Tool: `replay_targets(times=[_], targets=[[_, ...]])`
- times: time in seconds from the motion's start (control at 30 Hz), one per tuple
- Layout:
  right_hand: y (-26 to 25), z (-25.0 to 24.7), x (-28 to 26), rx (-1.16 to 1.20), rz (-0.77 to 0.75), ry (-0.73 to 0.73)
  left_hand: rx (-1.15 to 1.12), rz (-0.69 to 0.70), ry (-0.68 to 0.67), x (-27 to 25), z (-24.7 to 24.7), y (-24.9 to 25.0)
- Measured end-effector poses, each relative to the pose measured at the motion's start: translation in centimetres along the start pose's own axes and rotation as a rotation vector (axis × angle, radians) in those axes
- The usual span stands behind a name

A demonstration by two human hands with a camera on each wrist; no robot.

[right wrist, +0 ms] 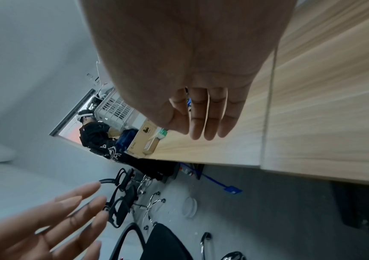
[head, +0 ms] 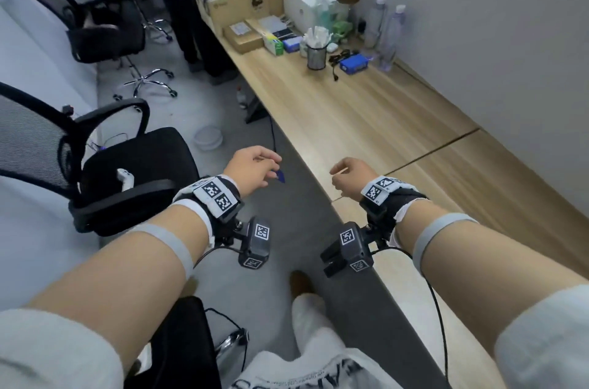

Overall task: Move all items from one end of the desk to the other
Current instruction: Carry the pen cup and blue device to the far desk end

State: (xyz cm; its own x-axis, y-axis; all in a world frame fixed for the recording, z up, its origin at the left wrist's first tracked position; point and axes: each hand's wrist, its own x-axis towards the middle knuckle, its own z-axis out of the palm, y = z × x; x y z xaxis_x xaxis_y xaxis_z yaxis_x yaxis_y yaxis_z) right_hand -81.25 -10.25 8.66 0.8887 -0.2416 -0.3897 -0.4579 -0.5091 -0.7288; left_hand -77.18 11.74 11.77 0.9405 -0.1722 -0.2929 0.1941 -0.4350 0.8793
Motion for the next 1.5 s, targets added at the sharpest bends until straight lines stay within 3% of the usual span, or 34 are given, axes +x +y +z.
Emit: replay_targets(times=[0.23, 0.4, 0.7, 0.9, 1.1, 1.3, 1.4, 1.5], targets=[[-8.9, 4.1, 12.8, 0.092, -0.066, -0.121, 0.010, -0.095, 0.098, 11.5, -7.5, 0.9], [-14.3, 4.6, 21.0, 0.080, -0.074, -0.149, 0.004, -0.121, 0.122, 20.0, -10.3, 3.1], [-19.2, 3.4, 32.9, 0.065, 0.064, -0.088, -0.042, -0.099, -0.040, 35.8, -12.1, 5.5], [-21.0, 2.3, 39.8, 0.060, 0.239, 0.056, -0.063, -0.072, -0.210, 47.6, -12.9, 7.6], [-20.4, -0.1, 43.1, 0.098, 0.384, 0.178, 0.018, -0.033, -0.373, 56.2, -10.6, 10.7], [-15.7, -2.8, 46.3, 0.149, 0.565, 0.252, 0.121, -0.001, -0.479, 62.3, -4.5, 12.8], [-13.6, -4.2, 48.7, 0.133, 0.619, 0.290, 0.223, 0.073, -0.477, 65.3, -1.4, 13.2], [-12.9, -5.9, 51.3, 0.055, 0.643, 0.353, 0.299, 0.148, -0.392, 68.4, 1.5, 13.0]])
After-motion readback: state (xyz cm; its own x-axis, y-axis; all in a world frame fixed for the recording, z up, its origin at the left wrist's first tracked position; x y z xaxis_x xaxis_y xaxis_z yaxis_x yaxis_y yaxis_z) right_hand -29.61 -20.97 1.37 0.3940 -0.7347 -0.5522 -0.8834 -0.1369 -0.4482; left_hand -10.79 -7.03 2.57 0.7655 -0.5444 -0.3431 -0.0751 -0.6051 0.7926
